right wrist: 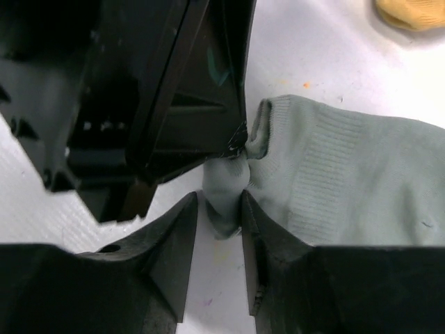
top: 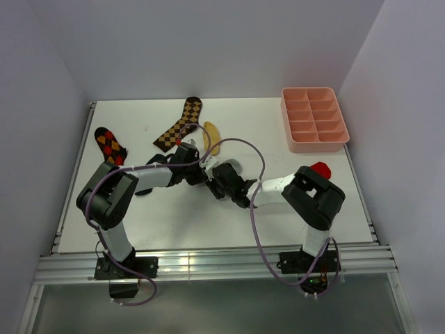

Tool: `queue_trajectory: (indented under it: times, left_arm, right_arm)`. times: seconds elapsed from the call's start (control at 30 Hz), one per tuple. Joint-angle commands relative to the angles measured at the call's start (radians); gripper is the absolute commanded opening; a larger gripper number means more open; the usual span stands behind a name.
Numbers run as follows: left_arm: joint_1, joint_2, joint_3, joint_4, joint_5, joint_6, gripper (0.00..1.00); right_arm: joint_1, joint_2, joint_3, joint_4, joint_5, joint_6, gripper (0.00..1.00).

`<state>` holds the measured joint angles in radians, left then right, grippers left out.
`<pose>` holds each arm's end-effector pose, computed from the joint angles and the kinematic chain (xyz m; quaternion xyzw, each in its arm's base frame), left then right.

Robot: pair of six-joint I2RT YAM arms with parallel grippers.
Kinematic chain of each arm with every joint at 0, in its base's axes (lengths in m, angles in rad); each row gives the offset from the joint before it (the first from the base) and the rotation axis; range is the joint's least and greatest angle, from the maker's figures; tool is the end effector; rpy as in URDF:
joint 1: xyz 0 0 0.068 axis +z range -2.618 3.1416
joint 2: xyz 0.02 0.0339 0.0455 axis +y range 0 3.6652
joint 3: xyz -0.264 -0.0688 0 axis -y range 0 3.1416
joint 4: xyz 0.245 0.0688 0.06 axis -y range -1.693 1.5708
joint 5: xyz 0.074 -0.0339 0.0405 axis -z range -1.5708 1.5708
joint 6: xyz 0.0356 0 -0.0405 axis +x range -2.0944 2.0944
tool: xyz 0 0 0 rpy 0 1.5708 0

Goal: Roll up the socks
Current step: Roll the sock at the center of the board.

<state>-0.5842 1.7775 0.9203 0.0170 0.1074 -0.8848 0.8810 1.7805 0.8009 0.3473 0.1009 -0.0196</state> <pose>0.2923 -0.1978 0.1445 -0.1207 0.9250 -0.2763 0.2311 0.2252 0.2674 0.1371 -0.3672 0.8119 0.1477 0.4292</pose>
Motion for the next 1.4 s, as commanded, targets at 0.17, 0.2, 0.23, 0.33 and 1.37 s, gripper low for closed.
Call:
queue_trajectory:
  times: [0.17,0.2,0.23,0.33,1.37]
  left_arm:
    - [-0.008,-0.047,0.029,-0.014,0.006,-0.002,0.0]
    - [-0.008,-0.052,0.028,-0.014,0.003,-0.003,0.0]
    - [-0.008,-0.055,0.026,-0.014,0.002,-0.008,0.0]
    - [-0.008,-0.075,0.017,-0.014,-0.002,-0.02,0.06]
    - [0.011,-0.112,-0.118,0.227,-0.011,-0.089,0.54]
  right_arm:
    - [0.013,0.074,0.081,-0.07,0.114,0.018,0.14]
    - [0.012,0.077,0.083,-0.076,0.114,0.018,0.05]
    - [0.01,0.077,0.087,-0.086,0.111,0.018,0.01]
    - [0.006,0.062,0.092,-0.108,0.059,0.059,0.0]
    - [-0.459,0.232,0.017,0.211,-0.945,0.741,0.0]
